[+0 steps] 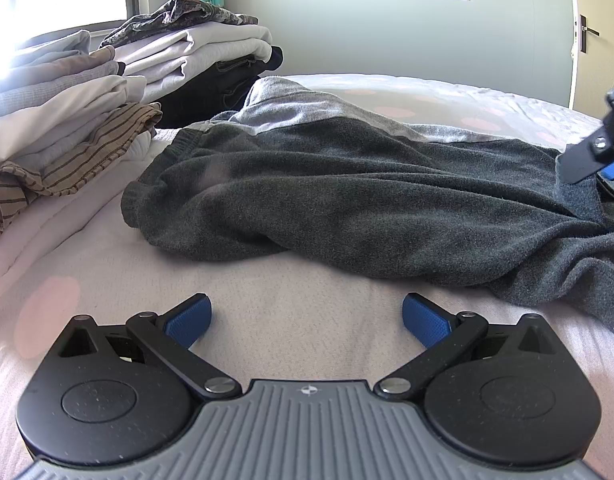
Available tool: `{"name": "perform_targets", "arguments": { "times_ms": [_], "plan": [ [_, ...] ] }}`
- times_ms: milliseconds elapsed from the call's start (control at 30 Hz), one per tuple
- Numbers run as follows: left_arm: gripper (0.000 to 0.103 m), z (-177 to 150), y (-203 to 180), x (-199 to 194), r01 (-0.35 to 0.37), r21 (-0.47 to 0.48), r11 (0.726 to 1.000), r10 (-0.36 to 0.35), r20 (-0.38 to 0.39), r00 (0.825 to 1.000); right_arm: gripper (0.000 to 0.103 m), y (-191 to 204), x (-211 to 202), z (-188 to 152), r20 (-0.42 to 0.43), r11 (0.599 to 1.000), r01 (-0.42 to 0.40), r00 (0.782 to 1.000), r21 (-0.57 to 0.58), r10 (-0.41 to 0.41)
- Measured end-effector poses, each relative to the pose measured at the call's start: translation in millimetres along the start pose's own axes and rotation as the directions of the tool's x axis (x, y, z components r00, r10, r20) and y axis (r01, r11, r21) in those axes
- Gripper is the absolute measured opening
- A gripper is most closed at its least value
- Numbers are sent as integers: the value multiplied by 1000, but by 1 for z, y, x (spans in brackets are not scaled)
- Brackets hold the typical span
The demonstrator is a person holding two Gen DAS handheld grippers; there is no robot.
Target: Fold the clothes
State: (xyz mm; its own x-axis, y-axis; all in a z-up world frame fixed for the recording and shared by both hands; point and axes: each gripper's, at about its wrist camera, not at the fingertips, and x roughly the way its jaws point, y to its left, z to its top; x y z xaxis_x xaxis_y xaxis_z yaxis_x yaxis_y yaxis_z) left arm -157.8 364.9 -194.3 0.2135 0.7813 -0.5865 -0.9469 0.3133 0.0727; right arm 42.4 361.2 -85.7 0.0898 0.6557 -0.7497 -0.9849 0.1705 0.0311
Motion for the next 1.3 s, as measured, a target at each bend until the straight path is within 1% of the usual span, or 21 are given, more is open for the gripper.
{"name": "perform_targets", "arguments": {
  "times_ms": [133, 200, 300, 400, 467, 600, 667, 767, 833, 967, 1033, 1100, 1133, 1167, 1233, 1300],
  "plan": [
    [103, 0, 0, 0, 0, 0, 1000, 0, 0, 1000, 68, -14, -12, -4, 11, 999, 27, 1000, 39, -27],
    [103, 0, 0, 0, 0, 0, 1000, 0, 0, 1000, 69, -28, -20, -5, 17, 996, 44, 999, 78, -46],
    [103, 0, 0, 0, 0, 0, 1000, 0, 0, 1000, 69, -56, -29, -8, 27, 981, 63, 997, 186, -69],
    [103, 0, 0, 0, 0, 0, 1000, 0, 0, 1000, 69, -84, -37, -11, 35, 951, 78, 995, 299, -93],
    [103, 0, 0, 0, 0, 0, 1000, 0, 0, 1000, 69, -103, -42, -14, 40, 924, 78, 994, 373, -100],
    [103, 0, 0, 0, 0, 0, 1000, 0, 0, 1000, 69, -129, -36, -26, 59, 860, 11, 997, 510, -48],
    [103, 0, 0, 0, 0, -1, 1000, 0, 0, 1000, 70, -140, -30, -31, 72, 819, -25, 997, 573, -20],
    [103, 1, 0, 0, 0, -1, 1000, 0, 0, 1000, 70, -148, -16, -40, 92, 744, -81, 995, 663, 27],
    [103, 1, 0, 0, 0, -1, 1000, 0, 0, 1000, 70, -150, -8, -46, 108, 707, -108, 993, 698, 45],
    [103, 0, 0, 0, 0, -1, 1000, 0, 1, 1000, 70, -152, 11, -53, 118, 664, -113, 992, 739, 38],
    [103, 0, 1, 0, 0, -1, 1000, 0, 2, 1000, 69, -154, 19, -55, 136, 641, -125, 990, 758, 32],
    [103, 0, 1, 0, 0, -1, 1000, 0, 2, 1000, 68, -157, 26, -52, 163, 633, -139, 986, 761, 20],
    [103, 0, 1, 0, 0, -1, 1000, 0, 2, 1000, 60, -157, 28, -50, 173, 635, -140, 985, 760, 10],
    [103, 0, 1, 0, 0, -1, 1000, 0, 2, 1000, 50, -158, 30, -47, 178, 640, -137, 984, 756, 1],
    [103, 0, 1, -1, 1, -2, 1000, -1, 2, 1000, 40, -160, 33, -40, 187, 648, -136, 982, 749, -10],
    [103, 0, 1, -1, 1, -2, 1000, -1, 3, 1000, 40, -160, 33, -33, 204, 663, -147, 979, 735, -9]
  ]
}}
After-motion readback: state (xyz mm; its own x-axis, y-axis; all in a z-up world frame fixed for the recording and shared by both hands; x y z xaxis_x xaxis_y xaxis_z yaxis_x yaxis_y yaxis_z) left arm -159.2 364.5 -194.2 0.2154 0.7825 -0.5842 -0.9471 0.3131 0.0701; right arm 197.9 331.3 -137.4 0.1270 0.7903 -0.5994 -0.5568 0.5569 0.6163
